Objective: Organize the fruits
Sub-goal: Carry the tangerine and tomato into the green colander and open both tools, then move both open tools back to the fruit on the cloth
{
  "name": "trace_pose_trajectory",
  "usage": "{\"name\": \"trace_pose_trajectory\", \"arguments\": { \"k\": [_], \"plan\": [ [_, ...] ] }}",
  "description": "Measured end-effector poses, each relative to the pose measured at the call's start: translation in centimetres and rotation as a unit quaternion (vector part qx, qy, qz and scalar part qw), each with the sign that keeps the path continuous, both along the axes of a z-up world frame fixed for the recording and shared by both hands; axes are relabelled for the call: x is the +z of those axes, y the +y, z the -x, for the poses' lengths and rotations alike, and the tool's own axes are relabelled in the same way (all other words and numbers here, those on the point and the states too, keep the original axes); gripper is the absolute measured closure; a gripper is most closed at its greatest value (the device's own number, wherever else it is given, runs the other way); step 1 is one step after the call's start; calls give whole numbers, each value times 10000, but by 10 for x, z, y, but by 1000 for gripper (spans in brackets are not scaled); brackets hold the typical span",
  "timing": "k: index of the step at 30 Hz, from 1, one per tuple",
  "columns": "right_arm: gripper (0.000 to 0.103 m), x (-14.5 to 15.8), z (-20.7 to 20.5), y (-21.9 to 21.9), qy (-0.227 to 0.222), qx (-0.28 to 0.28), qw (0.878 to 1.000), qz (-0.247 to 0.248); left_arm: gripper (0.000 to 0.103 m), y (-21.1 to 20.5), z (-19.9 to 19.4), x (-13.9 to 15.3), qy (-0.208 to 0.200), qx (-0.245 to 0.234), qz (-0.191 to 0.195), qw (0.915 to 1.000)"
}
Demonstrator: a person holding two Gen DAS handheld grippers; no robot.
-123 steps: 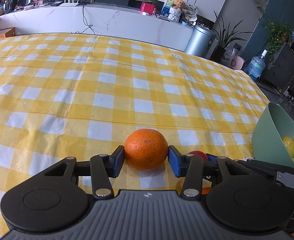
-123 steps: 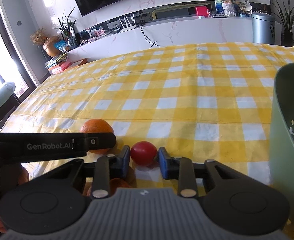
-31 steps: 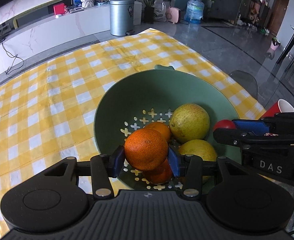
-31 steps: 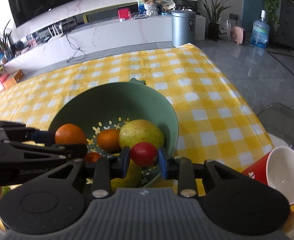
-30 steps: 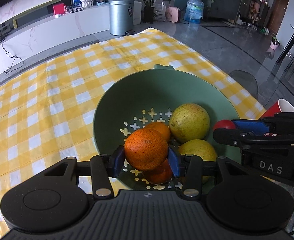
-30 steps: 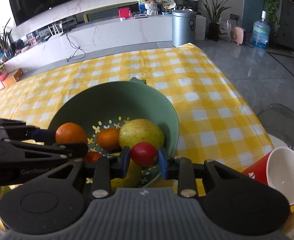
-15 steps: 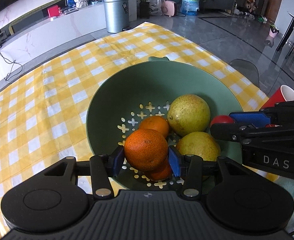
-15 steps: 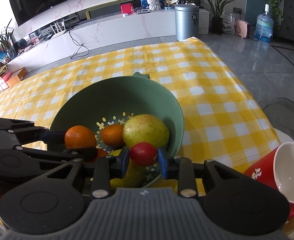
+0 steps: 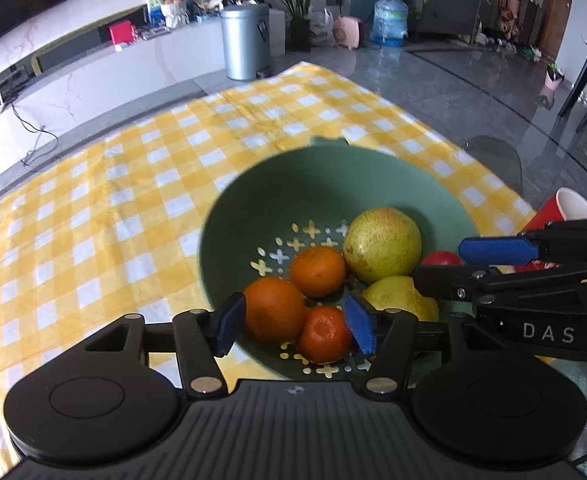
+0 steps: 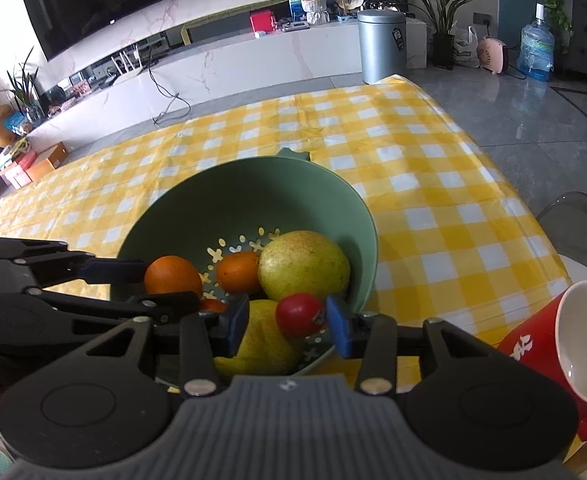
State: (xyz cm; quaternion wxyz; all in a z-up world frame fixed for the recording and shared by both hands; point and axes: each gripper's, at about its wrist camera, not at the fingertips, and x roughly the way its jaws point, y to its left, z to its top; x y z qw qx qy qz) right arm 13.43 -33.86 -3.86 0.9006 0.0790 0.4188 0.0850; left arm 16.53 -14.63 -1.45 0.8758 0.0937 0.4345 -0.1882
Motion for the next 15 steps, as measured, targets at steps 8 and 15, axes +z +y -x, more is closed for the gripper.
{"name": "trace_pose_trajectory", "arguments": {
  "k": [8,15],
  "plan": [
    [44,9,13,3,-397,-69,9992,74,34,23,20,23,-198,277,218,9992],
    [35,18,22,4,-623,-178,9979,64,33,50,40,37,-335,566,206,9976]
  ]
}}
